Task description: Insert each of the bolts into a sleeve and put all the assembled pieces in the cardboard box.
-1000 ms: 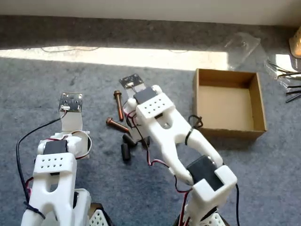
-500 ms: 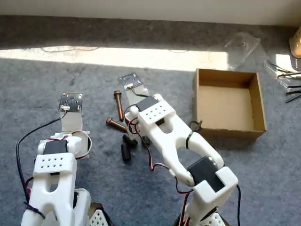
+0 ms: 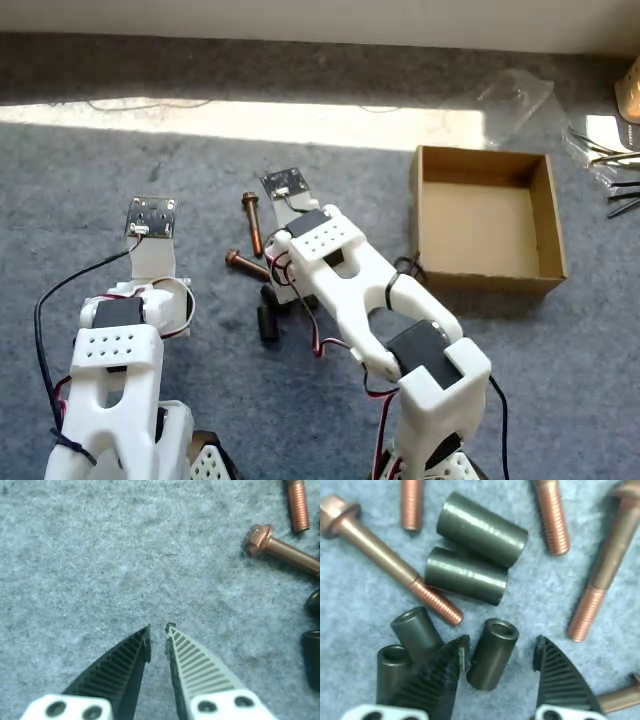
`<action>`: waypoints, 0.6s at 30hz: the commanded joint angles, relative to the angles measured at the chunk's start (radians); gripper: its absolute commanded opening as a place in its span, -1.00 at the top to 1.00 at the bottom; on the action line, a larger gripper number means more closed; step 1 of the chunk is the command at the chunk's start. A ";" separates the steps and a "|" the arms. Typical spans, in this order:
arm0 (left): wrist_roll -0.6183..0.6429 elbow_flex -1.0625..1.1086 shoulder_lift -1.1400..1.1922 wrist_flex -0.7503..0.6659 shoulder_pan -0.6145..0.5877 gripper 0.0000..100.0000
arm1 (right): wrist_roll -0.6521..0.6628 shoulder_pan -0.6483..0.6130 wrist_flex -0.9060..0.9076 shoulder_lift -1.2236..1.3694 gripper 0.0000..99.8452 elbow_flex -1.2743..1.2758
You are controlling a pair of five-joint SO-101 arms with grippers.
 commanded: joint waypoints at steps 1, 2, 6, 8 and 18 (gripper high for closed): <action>0.002 -0.016 0.002 -0.015 -0.012 0.87 | -0.008 -0.007 -0.021 -0.007 0.76 -0.005; 0.002 -0.016 0.002 -0.015 -0.012 0.87 | -0.008 -0.007 -0.021 -0.007 0.80 -0.005; 0.002 -0.016 0.002 -0.015 -0.012 0.87 | -0.008 -0.007 -0.021 -0.007 0.93 -0.007; 0.002 -0.016 0.002 -0.015 -0.012 0.87 | -0.008 -0.004 -0.016 -0.010 0.98 -0.007; 0.002 -0.016 0.002 -0.015 -0.012 0.87 | -0.008 0.050 -0.013 -0.012 0.99 -0.008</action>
